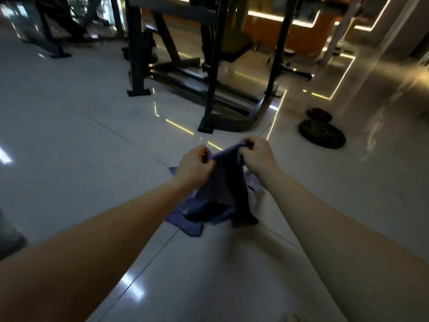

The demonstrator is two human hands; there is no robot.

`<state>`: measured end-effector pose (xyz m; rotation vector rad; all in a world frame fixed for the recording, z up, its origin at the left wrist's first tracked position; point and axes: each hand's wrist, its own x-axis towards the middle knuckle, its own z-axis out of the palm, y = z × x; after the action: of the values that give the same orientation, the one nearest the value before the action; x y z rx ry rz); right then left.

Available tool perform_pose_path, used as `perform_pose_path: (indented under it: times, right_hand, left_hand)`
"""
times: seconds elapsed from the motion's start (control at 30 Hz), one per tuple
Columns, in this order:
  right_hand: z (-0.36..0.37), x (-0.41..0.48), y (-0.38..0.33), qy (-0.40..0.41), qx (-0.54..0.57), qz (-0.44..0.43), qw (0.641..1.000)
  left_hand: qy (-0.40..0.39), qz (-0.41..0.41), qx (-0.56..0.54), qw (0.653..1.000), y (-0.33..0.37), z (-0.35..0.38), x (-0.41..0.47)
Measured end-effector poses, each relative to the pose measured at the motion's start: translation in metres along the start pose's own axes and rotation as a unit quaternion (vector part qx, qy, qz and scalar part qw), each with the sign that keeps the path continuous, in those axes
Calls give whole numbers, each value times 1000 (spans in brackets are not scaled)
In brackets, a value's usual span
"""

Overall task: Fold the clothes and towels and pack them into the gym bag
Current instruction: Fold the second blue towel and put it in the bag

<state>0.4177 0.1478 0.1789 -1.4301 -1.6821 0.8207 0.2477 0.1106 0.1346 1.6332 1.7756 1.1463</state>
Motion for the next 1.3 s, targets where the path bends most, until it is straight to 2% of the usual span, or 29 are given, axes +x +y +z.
perform_pose_path:
  times: [0.07, 0.13, 0.2, 0.27, 0.4, 0.53, 0.63, 0.7, 0.9, 1.07, 1.2, 1.3]
  right_hand:
    - [-28, 14, -51, 20, 52, -29, 998]
    - [-51, 23, -100, 5, 85, -50, 995]
    - [-69, 24, -141, -29, 91, -73, 993]
    - [-84, 21, -169, -34, 81, -105, 991]
    - [-106, 3, -204, -27, 111, -146, 983]
    - [-104, -11, -223, -66, 154, -170, 971]
    - [-88, -18, -231, -104, 128, -174, 971]
    - [-74, -24, -232, -90, 62, -193, 975]
    - [-40, -41, -221, -31, -123, -195, 973]
    - [-9, -60, -177, -78, -284, -139, 945]
    - [15, -68, -134, -95, -281, -92, 951]
    - [29, -71, -123, -86, -170, -54, 980]
  left_hand:
    - [3, 14, -37, 999, 51, -28, 22]
    - [-27, 32, -80, 996, 101, -58, 33]
    - [-64, 47, -119, 990, 146, -86, 35]
    - [-68, 55, -107, 990, 181, -109, 32]
    - [-20, 51, -71, 996, 229, -153, 24]
    - [9, 84, -49, 995, 250, -189, 15]
    - [48, 93, -67, 992, 264, -210, 8]
    - [68, 85, -80, 991, 270, -225, 5]
    - [166, 62, -104, 979, 258, -267, -12]
    - [234, 6, -135, 963, 202, -286, -31]
    - [293, -55, -117, 947, 146, -301, -48]
    - [340, -113, -133, 924, 100, -306, -64]
